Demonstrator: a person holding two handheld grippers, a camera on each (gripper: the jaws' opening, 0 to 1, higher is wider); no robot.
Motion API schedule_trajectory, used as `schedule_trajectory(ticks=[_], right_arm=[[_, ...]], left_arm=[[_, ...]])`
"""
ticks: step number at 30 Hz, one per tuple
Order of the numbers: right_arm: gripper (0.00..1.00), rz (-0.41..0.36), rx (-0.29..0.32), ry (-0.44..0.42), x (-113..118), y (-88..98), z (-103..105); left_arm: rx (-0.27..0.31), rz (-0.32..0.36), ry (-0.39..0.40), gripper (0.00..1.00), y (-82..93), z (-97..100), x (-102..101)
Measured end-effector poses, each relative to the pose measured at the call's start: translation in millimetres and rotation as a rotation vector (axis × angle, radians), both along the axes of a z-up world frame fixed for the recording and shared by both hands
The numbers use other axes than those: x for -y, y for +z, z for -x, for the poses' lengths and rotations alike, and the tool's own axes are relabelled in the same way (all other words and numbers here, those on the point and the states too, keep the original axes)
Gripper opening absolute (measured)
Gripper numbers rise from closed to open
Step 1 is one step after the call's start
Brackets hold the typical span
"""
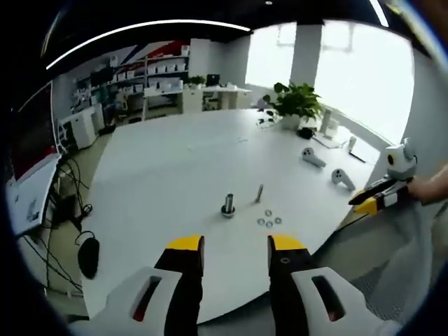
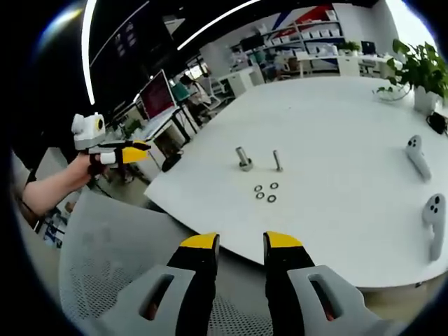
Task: Place the washer onto the threaded stud by aligning its center hole with the stud, sliding it down to the base, and recovering from edge contact or off-axis alignment until the washer reaches the visible bottom stop.
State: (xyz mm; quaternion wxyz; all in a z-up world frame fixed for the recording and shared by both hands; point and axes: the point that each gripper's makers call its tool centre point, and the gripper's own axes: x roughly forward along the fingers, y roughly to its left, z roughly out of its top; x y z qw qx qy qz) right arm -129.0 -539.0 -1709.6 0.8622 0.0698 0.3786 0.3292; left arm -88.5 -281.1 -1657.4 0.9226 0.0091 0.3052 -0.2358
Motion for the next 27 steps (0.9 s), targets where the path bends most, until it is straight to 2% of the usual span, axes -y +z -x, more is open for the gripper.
schedule_trajectory(ticks=[3, 5, 9, 12, 14, 20, 25, 27], right_arm=[[0.28, -0.003, -0.001, -0.003, 0.3, 0.0, -0.3], [0.28, -0.003, 0.0, 0.001, 0.0, 0.0, -0.2], [0.28, 0.0, 0.001, 0.013, -1.5, 0.1, 0.2], [0.28, -0.002, 0.004, 0.022, -2.7, 0.9, 1.2], [0.28, 0.005, 0.0, 0.024, -2.2, -0.4, 1.3], [0.28, 0.024, -0.011, 0.019, 0.2, -3.5, 1.8], [0.28, 0.052, -0.027, 0.031, 0.9, -7.8, 4.0], [0.28, 0.051, -0.024, 0.02, 1.8, -7.2, 3.3]], left_arm=[[0.003, -0.001, 0.011, 0.34, -5.0, 3.4, -2.3], [-0.008, -0.032, 0.016, 0.34, -9.4, 8.0, -4.8], [0.005, -0.031, 0.006, 0.34, -9.1, 14.2, 0.0], [-0.008, -0.075, -0.017, 0.32, -16.4, 18.7, 0.1], [-0.003, -0.056, -0.027, 0.32, -14.2, 20.8, 4.1], [0.011, -0.062, -0.101, 0.32, -15.3, 28.2, 16.2], [0.034, -0.042, -0.114, 0.33, -15.1, 33.1, 18.4], [0.008, -0.015, -0.104, 0.34, -19.6, 32.6, 16.9]])
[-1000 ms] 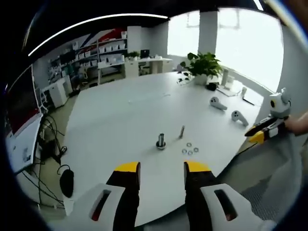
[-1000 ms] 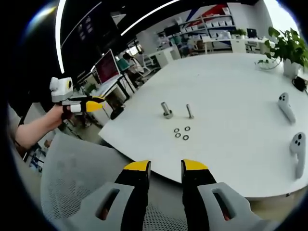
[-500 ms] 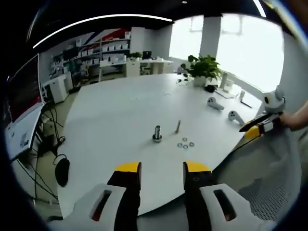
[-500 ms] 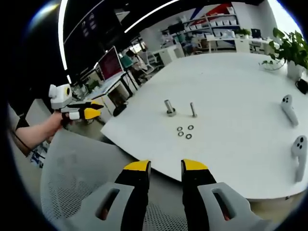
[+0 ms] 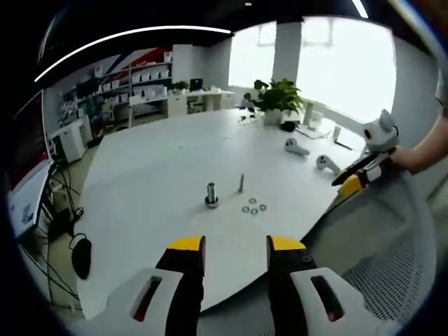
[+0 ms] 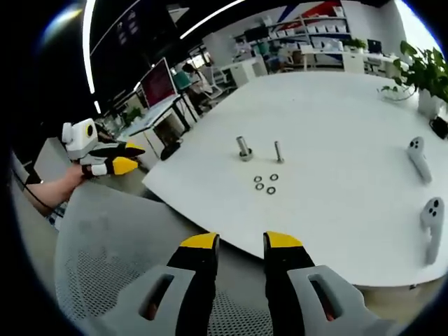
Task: Place the washer onto the threaded stud by aligning its center hole with the stud, sliding it down to the base, and recovering from edge contact or off-axis alignment until the washer reaches the visible bottom stop.
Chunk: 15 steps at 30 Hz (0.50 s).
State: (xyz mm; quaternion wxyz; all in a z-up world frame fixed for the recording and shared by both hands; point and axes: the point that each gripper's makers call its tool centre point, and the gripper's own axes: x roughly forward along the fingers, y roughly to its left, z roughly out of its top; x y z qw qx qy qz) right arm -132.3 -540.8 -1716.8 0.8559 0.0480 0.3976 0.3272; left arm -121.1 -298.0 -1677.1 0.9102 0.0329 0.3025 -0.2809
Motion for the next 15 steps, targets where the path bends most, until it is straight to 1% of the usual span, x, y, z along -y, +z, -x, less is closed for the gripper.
schedule_trajectory(ticks=[1, 4, 5, 6, 7, 8, 12, 15], right_arm=[[0.28, -0.001, 0.002, -0.004, 0.1, 0.4, -0.5], [0.28, -0.014, 0.004, -0.028, 2.2, 2.5, -3.5], [0.28, -0.016, 0.005, -0.035, 2.6, 2.8, -3.6], [0.28, -0.012, 0.005, -0.034, 3.5, 1.6, -3.3], [0.28, -0.01, 0.004, -0.034, 3.6, 1.2, -3.2], [0.28, -0.004, -0.002, -0.032, 3.8, 0.0, -2.3], [0.28, 0.007, -0.011, -0.031, 5.4, -1.8, -2.2], [0.28, 0.024, -0.016, -0.031, 6.9, -3.9, -1.8]], left_arm=[[-0.013, 0.006, 0.004, 0.35, -2.3, -0.6, -1.2], [-0.016, 0.006, 0.001, 0.37, -3.3, -1.8, -1.1], [-0.018, 0.021, -0.021, 0.37, -2.6, 0.3, 3.8], [-0.019, 0.02, -0.04, 0.37, -3.0, 2.6, 7.7], [-0.018, 0.002, -0.057, 0.36, -4.7, 4.6, 9.1], [-0.014, -0.001, -0.064, 0.36, -4.5, 5.0, 9.9], [-0.004, 0.036, -0.049, 0.36, 0.8, 2.3, 8.0], [0.003, 0.032, -0.039, 0.35, 1.2, 1.1, 6.4]])
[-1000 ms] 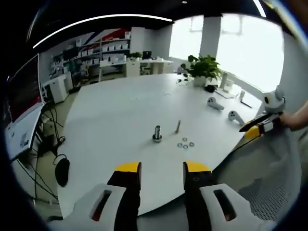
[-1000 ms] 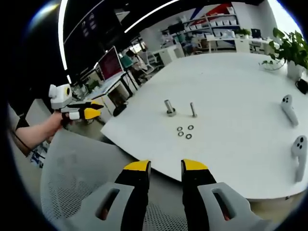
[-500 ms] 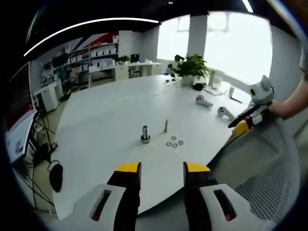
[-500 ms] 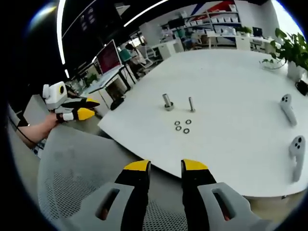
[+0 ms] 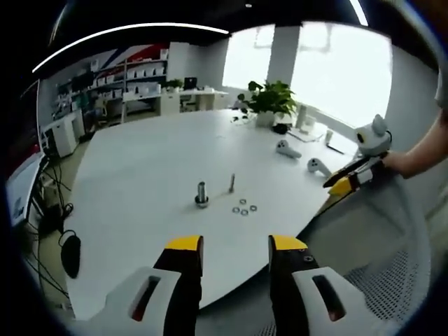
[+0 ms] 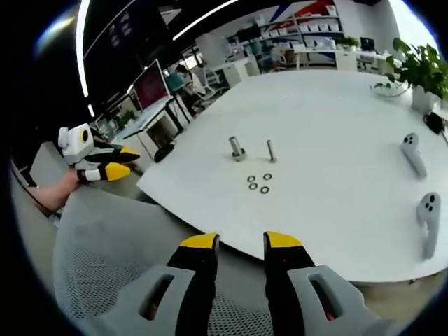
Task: Place the washer onto the threaded stud by aligning its center hole with the stud, sliding it down to the base, and recovering from edge contact or off-axis alignment until the washer reaches the visible bottom stop.
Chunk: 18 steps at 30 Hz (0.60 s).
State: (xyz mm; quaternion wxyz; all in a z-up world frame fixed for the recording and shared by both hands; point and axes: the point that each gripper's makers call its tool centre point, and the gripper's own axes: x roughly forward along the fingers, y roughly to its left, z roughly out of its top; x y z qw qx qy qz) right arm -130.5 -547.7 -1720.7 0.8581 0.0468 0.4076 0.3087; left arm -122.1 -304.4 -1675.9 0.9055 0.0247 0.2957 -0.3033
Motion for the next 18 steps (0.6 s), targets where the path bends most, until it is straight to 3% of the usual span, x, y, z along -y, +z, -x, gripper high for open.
schedule_trajectory(ticks=[4, 11, 13, 18], right_arm=[[0.28, 0.026, -0.017, 0.002, 2.0, -4.2, 2.3], [0.29, 0.08, -0.031, 0.077, -1.4, -8.3, 8.6], [0.3, 0.107, -0.003, 0.099, -2.6, -6.6, 7.9], [0.35, 0.11, 0.005, 0.05, 5.5, -1.7, -1.1]], left_arm=[[0.001, 0.007, 0.014, 0.35, 0.2, -0.1, -2.5], [-0.015, -0.017, -0.036, 0.36, -5.1, 5.0, 3.8], [-0.021, -0.002, -0.045, 0.36, -4.9, 6.1, 5.8], [-0.038, -0.015, -0.065, 0.37, -8.7, 9.4, 7.6]])
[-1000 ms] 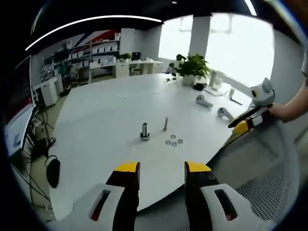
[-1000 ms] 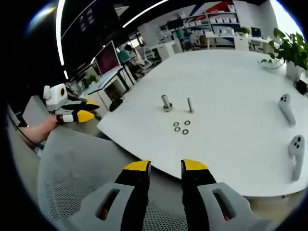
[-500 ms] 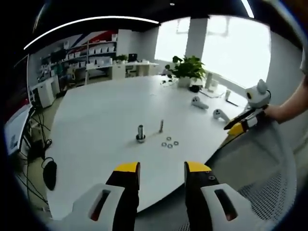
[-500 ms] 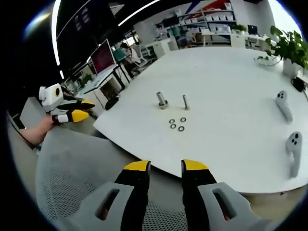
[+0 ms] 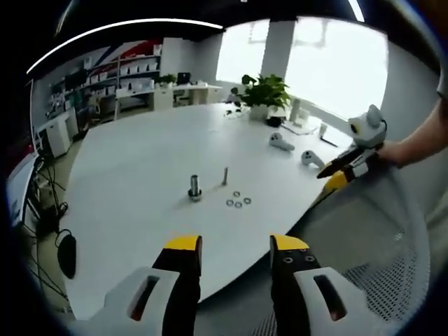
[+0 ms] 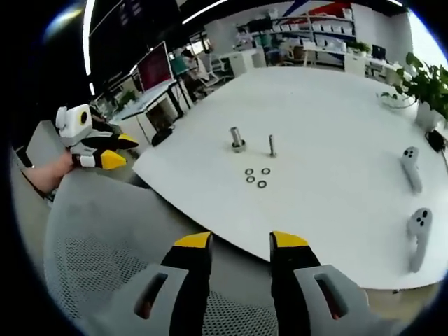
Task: Place the washer onto the threaded stud by aligning its center hole with the stud, sliding it down to the base, and recovering from edge contact or off-axis alignment until the washer reaches the visible bottom stop.
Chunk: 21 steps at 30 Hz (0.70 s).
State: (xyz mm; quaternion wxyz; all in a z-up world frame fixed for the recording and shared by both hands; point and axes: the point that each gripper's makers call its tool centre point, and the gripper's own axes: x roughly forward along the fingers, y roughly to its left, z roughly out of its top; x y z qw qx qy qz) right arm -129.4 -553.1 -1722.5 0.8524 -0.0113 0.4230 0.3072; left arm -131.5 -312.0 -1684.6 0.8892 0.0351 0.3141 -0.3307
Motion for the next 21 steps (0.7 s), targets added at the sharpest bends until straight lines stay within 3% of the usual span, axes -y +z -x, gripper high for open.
schedule_trajectory(ticks=[5, 11, 21], right_arm=[[0.35, 0.087, 0.025, 0.028, 13.5, 1.0, -21.9], [0.36, 0.09, 0.021, -0.022, 11.6, -4.6, -48.2], [0.36, 0.115, 0.028, 0.059, -45.4, -24.7, -75.6]], left_arm=[[0.046, 0.027, 0.037, 0.37, 10.3, -5.7, -5.4], [0.042, 0.024, 0.033, 0.35, 8.3, -6.1, -4.8], [0.02, 0.021, 0.036, 0.33, 4.3, -5.4, -6.2]])
